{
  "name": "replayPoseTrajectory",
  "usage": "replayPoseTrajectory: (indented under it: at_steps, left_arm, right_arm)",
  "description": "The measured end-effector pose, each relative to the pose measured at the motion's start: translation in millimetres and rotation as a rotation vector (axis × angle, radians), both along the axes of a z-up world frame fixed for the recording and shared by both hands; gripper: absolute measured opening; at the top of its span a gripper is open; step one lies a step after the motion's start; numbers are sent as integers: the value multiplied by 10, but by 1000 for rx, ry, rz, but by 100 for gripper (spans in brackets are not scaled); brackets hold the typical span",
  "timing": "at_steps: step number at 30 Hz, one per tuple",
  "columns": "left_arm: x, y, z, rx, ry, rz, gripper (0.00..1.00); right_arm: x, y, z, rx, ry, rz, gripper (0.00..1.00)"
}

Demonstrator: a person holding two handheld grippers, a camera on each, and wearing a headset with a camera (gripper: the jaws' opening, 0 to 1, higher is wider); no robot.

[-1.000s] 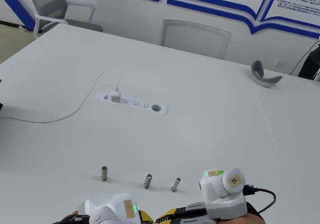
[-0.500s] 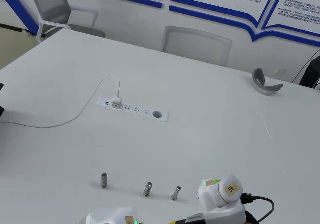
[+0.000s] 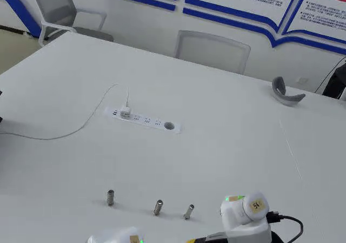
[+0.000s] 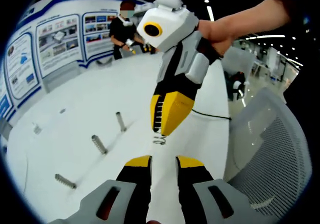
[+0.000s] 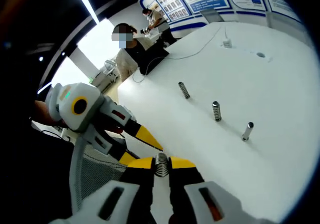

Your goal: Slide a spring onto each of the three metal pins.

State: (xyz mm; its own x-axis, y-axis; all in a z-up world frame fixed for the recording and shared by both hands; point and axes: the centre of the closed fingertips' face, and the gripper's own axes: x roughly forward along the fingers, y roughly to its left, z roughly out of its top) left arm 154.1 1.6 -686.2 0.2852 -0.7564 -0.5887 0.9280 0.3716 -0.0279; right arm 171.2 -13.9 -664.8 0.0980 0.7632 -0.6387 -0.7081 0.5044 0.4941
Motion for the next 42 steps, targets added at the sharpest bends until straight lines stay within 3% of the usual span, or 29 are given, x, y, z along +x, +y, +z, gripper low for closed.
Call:
replayPoseTrajectory:
  at_steps: [2,5,15,23,42]
  left_arm:
    - [0,25,-31,17,-7,3,23]
    - [10,78,-72,31,8,29,29]
    - [92,231,-91,6,46,119,34]
    - [154,338,-92,-19,67,182,38]
    - [259,607,-71,-44,84,265,47]
  right_arm:
    - [38,-35,5,0,-4,-18,12]
    - [86,-111,-27,-20,-17,-43,12]
    - [263,-412,-183,-111,-41,-97,12]
    - [474,-580,-189,-183,-66,-118,12]
    - [916,-640,-219,-293,-115,-105,12]
